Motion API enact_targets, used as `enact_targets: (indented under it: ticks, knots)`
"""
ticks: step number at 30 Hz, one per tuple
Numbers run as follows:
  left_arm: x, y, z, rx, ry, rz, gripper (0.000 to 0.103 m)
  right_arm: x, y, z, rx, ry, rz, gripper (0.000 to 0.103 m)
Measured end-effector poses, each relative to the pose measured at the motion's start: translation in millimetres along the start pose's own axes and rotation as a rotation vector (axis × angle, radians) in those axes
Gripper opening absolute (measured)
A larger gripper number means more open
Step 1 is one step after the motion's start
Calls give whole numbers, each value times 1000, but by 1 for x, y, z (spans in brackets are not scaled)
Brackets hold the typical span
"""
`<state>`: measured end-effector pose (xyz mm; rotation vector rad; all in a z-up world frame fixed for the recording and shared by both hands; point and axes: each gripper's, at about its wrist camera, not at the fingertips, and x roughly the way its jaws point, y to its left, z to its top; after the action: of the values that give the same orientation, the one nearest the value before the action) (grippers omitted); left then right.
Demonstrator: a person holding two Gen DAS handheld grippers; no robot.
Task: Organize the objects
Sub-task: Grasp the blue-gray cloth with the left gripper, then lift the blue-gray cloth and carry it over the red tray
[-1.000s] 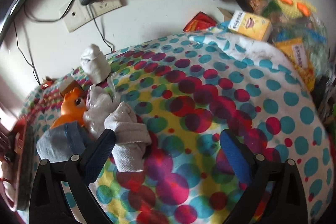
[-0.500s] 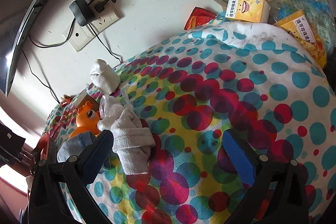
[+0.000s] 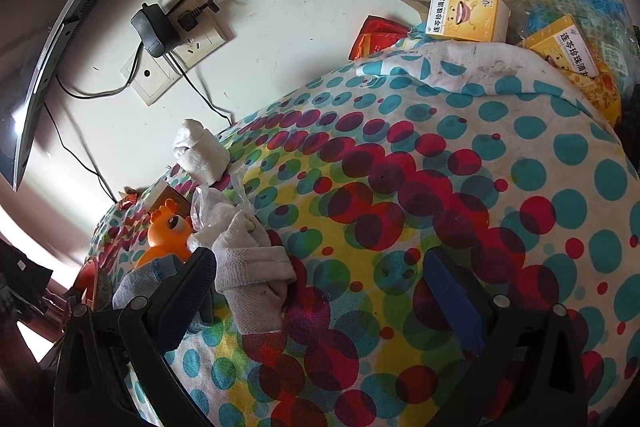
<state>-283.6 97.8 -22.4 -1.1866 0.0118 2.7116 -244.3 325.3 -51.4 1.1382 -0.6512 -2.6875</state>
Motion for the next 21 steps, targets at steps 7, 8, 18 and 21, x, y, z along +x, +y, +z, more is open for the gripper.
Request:
enact_targets:
  ticks: [7, 8, 18, 21]
  knots:
    - [-21, -9, -12, 31, -29, -13, 14, 0, 0, 0, 0, 1, 2, 103]
    - [-26, -11, -13, 37, -41, -11, 14, 0, 0, 0, -1, 1, 1, 103]
    - [-73, -26, -18, 89, -129, 39, 13, 0, -1, 1, -1, 2, 3, 103]
    - [-85, -21, -16, 87, -147, 53, 14, 0, -1, 0, -2, 2, 2, 103]
